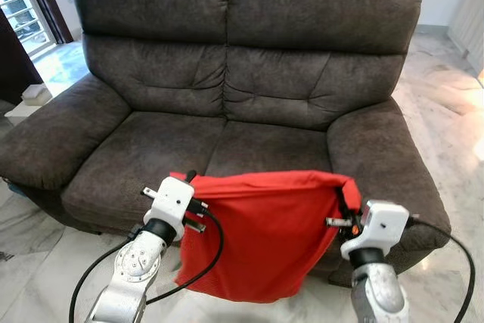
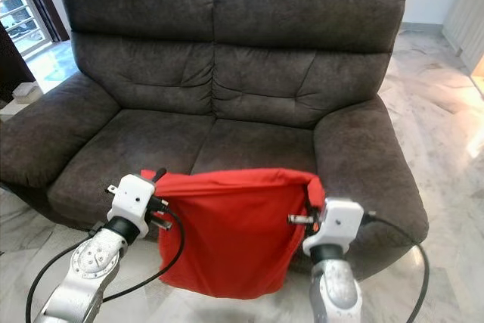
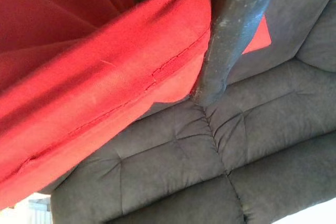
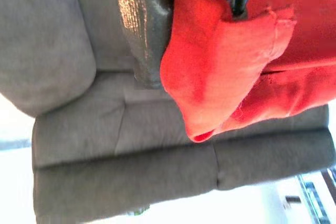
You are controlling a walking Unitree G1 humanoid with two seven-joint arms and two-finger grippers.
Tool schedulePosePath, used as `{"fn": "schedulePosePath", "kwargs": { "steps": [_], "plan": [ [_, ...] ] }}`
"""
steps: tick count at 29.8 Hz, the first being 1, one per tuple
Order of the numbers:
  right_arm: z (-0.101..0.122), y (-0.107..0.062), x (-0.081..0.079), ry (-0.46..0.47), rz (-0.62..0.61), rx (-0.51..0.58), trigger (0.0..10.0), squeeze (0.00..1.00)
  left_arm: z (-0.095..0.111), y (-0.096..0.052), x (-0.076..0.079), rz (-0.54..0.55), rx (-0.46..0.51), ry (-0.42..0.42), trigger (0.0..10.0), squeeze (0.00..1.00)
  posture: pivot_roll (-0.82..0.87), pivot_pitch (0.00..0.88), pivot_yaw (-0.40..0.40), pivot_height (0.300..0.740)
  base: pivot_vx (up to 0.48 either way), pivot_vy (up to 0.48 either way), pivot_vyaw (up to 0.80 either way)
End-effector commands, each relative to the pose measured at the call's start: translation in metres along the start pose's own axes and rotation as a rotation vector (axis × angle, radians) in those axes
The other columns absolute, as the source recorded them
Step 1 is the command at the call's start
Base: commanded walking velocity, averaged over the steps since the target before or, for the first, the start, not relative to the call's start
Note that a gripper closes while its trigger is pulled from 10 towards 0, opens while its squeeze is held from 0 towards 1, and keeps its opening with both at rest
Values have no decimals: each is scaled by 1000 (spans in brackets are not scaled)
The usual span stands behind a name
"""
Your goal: Move the pillow to the sofa from floor
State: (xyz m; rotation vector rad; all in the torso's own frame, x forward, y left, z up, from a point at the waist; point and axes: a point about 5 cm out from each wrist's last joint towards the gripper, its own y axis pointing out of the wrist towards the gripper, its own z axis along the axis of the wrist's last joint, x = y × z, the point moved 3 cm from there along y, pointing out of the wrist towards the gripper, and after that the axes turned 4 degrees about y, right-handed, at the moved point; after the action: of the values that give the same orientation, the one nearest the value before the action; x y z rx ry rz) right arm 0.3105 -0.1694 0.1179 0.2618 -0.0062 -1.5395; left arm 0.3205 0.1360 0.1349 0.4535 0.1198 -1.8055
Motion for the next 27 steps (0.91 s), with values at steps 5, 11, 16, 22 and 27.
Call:
{"fn": "schedulePosePath", "kwargs": {
  "steps": [5,11,16,22,27],
  "plan": [
    [0,-4,18,-14,-79,-6,10000,0,15,1,-15,49,59,1,10000,0,11,52,56,740,0,0,0],
    [-6,-5,15,-3,-68,-35,10000,0,11,-2,-13,43,47,-3,10000,0,11,56,49,740,0,0,-702],
    [-7,-5,12,-8,-57,-29,10000,0,13,-2,-12,44,52,-10,10000,0,13,58,47,740,0,0,-600],
    [-4,-4,13,-14,-55,-24,10000,0,13,-2,-13,50,53,-11,10000,0,12,57,42,740,0,0,0],
    [0,-1,9,-19,-41,-8,10000,0,17,-1,-15,61,66,-9,10000,0,14,57,39,740,0,0,0]
  ]
}}
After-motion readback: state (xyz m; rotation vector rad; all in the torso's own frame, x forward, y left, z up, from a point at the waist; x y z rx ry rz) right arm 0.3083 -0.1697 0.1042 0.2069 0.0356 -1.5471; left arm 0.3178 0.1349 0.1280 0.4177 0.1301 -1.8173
